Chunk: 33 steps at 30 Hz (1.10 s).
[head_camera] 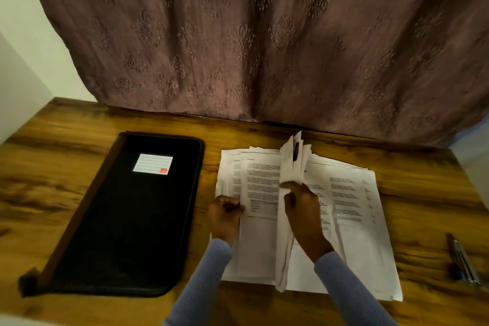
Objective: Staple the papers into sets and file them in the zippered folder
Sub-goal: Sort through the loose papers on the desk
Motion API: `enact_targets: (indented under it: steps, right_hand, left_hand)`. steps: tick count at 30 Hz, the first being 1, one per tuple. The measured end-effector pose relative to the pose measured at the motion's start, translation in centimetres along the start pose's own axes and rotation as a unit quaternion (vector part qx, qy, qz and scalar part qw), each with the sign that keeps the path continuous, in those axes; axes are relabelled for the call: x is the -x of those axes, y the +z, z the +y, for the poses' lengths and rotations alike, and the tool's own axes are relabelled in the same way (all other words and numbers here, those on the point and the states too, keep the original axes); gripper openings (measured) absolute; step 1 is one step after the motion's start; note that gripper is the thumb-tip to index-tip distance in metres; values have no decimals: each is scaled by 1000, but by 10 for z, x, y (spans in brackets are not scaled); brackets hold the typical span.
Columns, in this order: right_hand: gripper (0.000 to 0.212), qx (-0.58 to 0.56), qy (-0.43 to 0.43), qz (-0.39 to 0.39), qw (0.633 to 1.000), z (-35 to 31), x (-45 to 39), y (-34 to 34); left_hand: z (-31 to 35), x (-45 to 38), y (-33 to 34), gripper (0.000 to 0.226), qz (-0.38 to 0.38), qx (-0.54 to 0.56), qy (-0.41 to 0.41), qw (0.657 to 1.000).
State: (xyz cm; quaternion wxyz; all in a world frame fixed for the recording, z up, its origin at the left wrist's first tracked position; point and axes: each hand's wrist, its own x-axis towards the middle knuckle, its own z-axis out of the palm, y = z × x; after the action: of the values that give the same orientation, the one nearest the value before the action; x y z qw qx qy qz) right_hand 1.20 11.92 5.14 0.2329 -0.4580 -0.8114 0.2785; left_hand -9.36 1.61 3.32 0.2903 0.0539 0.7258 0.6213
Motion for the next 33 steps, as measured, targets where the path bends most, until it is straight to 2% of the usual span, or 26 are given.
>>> enact_targets:
  steps: [3, 5, 8, 10, 12, 15, 19, 21, 23, 25, 28, 32, 33]
  right_hand:
    - [13, 16, -13, 4, 1000, 1, 3, 2]
    - [22, -3, -11, -4, 1000, -6, 7, 5]
    - [51, -18, 22, -48, 998, -19, 8, 8]
    - [44, 8, 22, -65, 998, -19, 6, 12]
    - [26, 26, 33, -49, 998, -15, 1, 11]
    - [16, 12, 81, -13, 997, -7, -2, 2]
    - [15, -17, 89, 12, 996, 0, -1, -12]
    - [26, -20, 50, -2, 999, -2, 0, -14]
    - [53, -11, 12, -27, 1000, -7, 2, -12]
    - [69, 34, -37, -42, 998, -12, 5, -9]
    - [73, 71, -78, -41, 994, -20, 7, -1]
    - [81, 2, -33, -110, 993, -33, 8, 26]
    - [78, -16, -33, -128, 991, -34, 9, 32]
  left_hand:
    - [0, 1, 0, 27, -6, 19, 1, 1000]
    - [3, 2, 2, 24, -34, 34, 23, 999]
    - [8, 8, 8, 24, -106, 20, 57, 993]
    - [7, 9, 12, 25, -132, -4, 61, 989]
    - [6, 10, 11, 20, -113, -21, 70, 991]
    - [11, 16, 2, 18, -48, 14, 95, 994]
    - [14, 21, -11, 28, -11, -99, 170, 980]
    - [11, 15, -13, 29, -4, -114, 161, 980]
    - [10, 9, -13, 32, 4, -102, 149, 984]
    - [10, 5, -14, 40, -6, -81, 119, 990]
    - [7, -2, -14, 43, -28, -7, 80, 996]
    - [19, 4, -16, 4, -43, 15, 2, 999]
    - [21, 5, -15, 13, -44, 22, -40, 998]
